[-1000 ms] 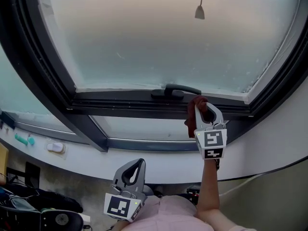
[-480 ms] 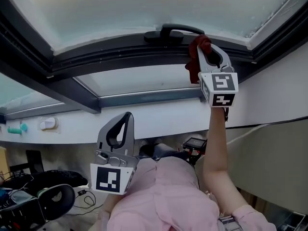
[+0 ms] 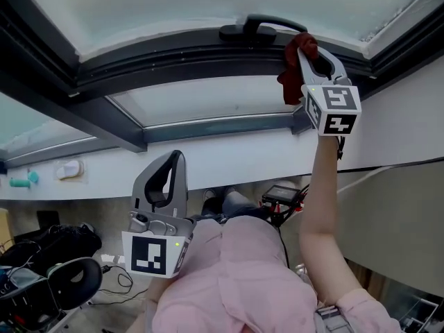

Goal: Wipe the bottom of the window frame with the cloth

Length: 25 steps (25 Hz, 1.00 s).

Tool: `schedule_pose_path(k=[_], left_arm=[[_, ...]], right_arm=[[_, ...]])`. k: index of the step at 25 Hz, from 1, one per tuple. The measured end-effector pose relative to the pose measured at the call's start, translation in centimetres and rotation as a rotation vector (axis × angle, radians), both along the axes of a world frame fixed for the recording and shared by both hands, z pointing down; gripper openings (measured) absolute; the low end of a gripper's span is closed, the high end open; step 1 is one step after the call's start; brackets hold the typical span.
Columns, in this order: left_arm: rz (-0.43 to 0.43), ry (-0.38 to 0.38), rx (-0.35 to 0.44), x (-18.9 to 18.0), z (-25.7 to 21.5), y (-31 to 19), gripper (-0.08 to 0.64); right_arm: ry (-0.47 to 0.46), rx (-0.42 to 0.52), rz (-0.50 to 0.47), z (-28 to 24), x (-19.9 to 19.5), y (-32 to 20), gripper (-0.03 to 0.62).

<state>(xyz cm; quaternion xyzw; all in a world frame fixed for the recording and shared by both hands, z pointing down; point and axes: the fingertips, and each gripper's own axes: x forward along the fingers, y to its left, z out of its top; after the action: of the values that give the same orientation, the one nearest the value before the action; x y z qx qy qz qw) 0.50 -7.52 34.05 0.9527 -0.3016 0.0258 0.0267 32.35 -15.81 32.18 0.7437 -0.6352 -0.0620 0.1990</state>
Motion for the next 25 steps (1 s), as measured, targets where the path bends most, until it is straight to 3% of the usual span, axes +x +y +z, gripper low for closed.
schedule_pose_path(k=[25], left_arm=[[0.047,0.018,0.006,1.4,-0.1,-0.2,-0.005]], right_arm=[[-0.008,0.031,0.039,-0.1,2.1,0.9,0.061]])
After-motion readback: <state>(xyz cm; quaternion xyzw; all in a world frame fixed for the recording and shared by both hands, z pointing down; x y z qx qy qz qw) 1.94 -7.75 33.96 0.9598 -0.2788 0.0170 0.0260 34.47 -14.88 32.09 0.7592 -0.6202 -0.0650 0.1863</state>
